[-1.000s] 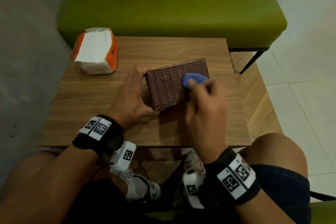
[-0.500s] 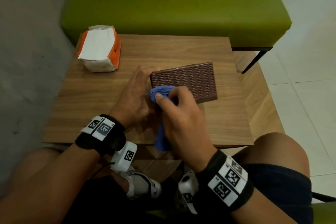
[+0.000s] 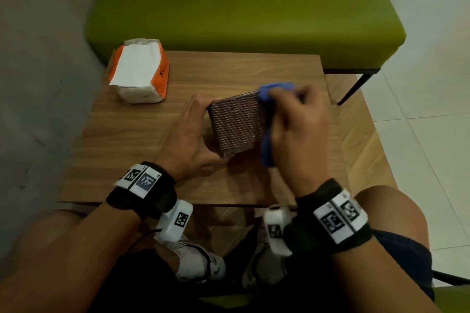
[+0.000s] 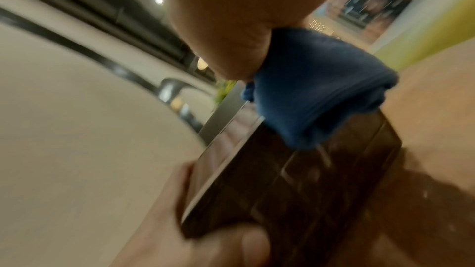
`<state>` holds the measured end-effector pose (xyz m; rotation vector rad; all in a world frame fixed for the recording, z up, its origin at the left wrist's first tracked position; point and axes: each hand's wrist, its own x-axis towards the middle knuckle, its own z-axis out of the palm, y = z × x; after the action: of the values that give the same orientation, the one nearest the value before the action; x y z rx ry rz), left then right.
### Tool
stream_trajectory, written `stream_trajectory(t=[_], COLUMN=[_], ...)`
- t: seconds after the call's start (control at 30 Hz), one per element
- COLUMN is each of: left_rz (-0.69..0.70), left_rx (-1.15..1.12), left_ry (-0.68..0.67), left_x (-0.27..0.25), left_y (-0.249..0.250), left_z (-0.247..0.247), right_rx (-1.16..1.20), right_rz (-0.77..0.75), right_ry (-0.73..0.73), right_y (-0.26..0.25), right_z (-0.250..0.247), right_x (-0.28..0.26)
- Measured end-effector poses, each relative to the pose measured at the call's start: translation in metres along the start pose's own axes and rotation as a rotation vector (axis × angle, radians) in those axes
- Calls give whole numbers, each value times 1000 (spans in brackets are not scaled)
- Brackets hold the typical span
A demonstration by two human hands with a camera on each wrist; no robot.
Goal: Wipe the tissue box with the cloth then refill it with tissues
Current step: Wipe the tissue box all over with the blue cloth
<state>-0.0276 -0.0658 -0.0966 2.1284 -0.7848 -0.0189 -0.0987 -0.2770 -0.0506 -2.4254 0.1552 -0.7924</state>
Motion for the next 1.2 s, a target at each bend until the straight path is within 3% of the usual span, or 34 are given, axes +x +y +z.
stream_trajectory(t=[0.07, 0.1, 0.23, 0.3, 0.47, 0.67, 0.83, 1.03, 1.1, 1.2], left_rz=[1, -2, 29, 39, 25, -11, -13, -81, -61, -49], left_rx=[-6, -14, -102, -91, 0, -68, 41, -12, 50, 102], left_ry=[1, 4, 27, 26, -2, 23, 17, 40, 29, 19], left_x=[1, 1, 2, 1, 0, -1, -3, -3, -4, -4], left_y=[1, 2, 5, 3, -2, 5, 4, -5, -3, 0], left_z=[3, 5, 6, 3, 5, 6, 7, 8, 7, 8], right_rx=[1, -4, 20, 19, 13, 29, 29, -33, -13, 22], right_rz=[150, 143, -167, -193, 124, -197, 29, -228, -152, 94], right_ry=[141, 127, -193, -222, 131, -229, 1, -264, -165, 83], right_y=[12, 5, -49, -44, 5, -53, -26, -54, -32, -6], right_z=[-4, -2, 16, 12, -6, 14, 6, 12, 6, -5], right_x=[7, 5, -24, -19, 10, -24, -6, -25, -14, -5])
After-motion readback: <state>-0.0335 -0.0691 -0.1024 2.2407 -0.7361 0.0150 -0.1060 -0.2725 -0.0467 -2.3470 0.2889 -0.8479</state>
